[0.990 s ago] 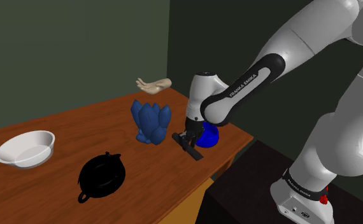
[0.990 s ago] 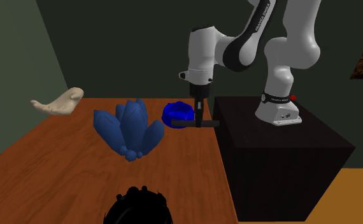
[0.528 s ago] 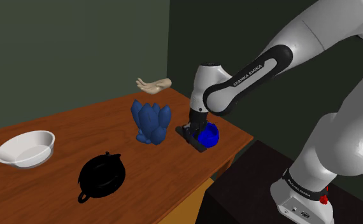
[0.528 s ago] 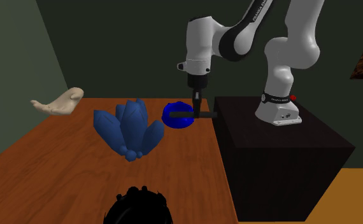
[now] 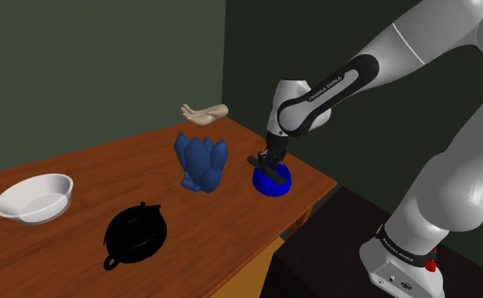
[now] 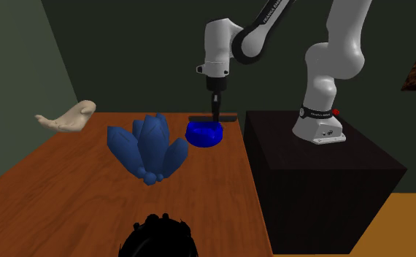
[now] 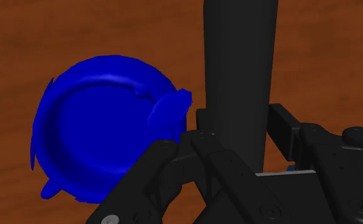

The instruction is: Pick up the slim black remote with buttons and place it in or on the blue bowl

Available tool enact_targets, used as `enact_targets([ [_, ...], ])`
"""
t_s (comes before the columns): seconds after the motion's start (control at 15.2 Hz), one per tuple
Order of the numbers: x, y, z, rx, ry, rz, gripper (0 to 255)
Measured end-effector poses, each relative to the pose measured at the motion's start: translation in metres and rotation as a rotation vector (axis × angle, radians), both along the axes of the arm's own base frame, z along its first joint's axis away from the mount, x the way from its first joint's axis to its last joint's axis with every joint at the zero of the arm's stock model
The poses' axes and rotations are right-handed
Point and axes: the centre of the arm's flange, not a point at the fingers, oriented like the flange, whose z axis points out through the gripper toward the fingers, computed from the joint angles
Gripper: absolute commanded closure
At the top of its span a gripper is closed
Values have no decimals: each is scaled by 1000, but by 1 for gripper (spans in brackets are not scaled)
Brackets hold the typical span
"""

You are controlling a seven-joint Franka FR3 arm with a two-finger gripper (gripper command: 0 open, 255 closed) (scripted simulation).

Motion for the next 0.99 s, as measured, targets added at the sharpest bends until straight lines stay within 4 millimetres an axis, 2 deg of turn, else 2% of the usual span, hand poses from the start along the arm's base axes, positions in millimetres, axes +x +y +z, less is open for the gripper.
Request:
enact_targets([
  [0.59, 31, -114, -8, 0, 0, 1, 255],
  [0.73, 33, -124, -15, 0, 0, 1, 255],
  [0.99, 35, -128, -35, 0, 0, 2, 255],
])
